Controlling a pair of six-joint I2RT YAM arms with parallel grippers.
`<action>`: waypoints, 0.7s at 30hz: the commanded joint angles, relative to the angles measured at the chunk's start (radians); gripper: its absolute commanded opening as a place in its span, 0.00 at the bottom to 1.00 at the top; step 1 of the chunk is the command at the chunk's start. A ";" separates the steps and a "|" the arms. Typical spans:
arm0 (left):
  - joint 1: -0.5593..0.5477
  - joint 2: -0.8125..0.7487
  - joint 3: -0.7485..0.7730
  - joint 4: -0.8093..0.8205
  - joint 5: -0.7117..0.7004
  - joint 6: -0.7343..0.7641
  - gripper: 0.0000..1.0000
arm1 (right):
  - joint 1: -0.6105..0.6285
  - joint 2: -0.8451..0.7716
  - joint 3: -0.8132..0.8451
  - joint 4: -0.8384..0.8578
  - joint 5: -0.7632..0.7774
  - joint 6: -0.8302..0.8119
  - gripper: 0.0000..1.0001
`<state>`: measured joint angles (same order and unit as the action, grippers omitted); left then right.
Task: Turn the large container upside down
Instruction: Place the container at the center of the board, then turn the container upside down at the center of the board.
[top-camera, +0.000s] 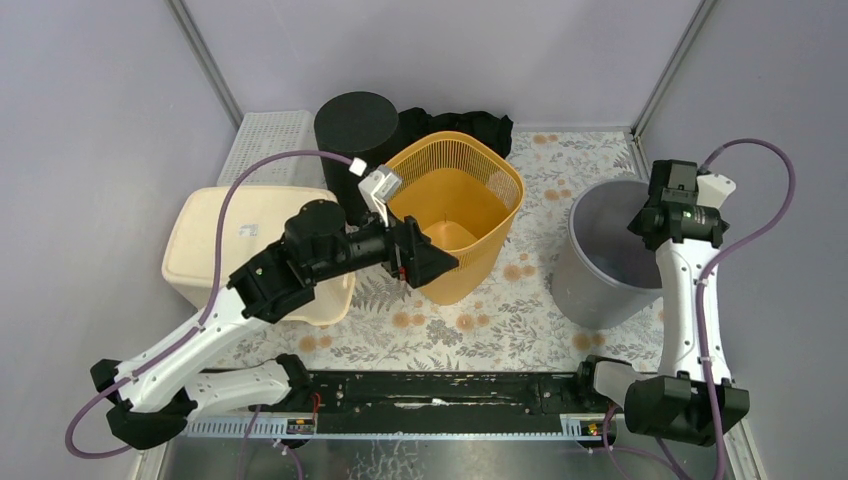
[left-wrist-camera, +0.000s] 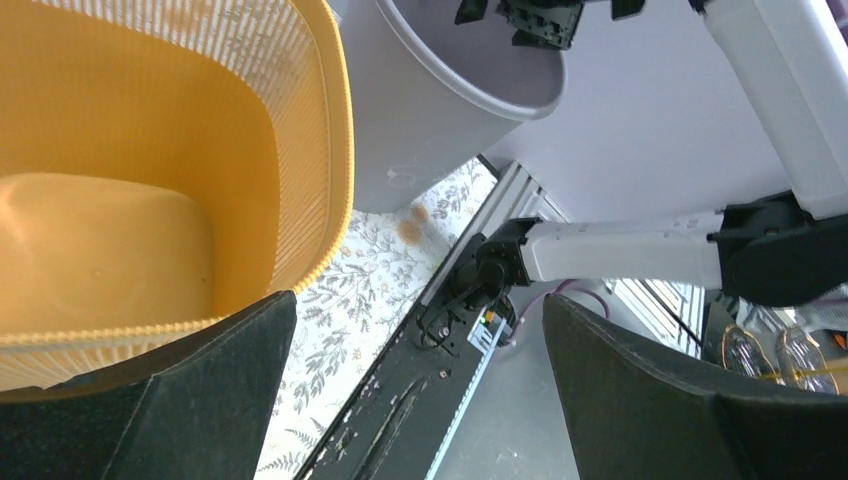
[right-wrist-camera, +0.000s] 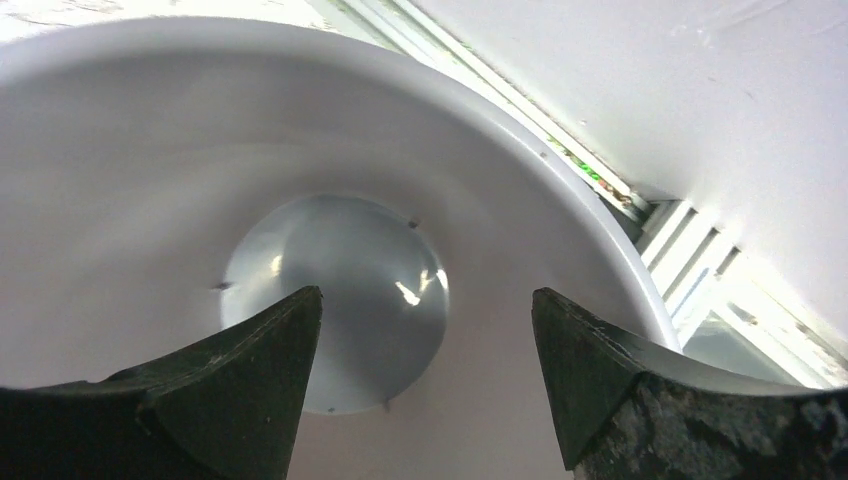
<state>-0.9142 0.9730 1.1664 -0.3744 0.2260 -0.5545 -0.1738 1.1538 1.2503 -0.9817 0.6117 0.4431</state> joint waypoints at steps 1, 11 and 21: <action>0.005 0.020 0.113 -0.103 -0.128 0.025 1.00 | -0.008 -0.069 0.130 0.031 -0.142 0.001 0.83; 0.006 0.189 0.281 -0.259 -0.311 -0.009 1.00 | -0.007 -0.050 0.226 0.185 -0.899 -0.116 0.77; 0.014 0.380 0.466 -0.293 -0.422 -0.109 1.00 | 0.173 0.149 0.427 0.210 -0.986 -0.164 0.71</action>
<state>-0.9123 1.3155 1.5501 -0.6552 -0.1158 -0.6144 -0.0887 1.2716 1.5700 -0.8116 -0.3172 0.3302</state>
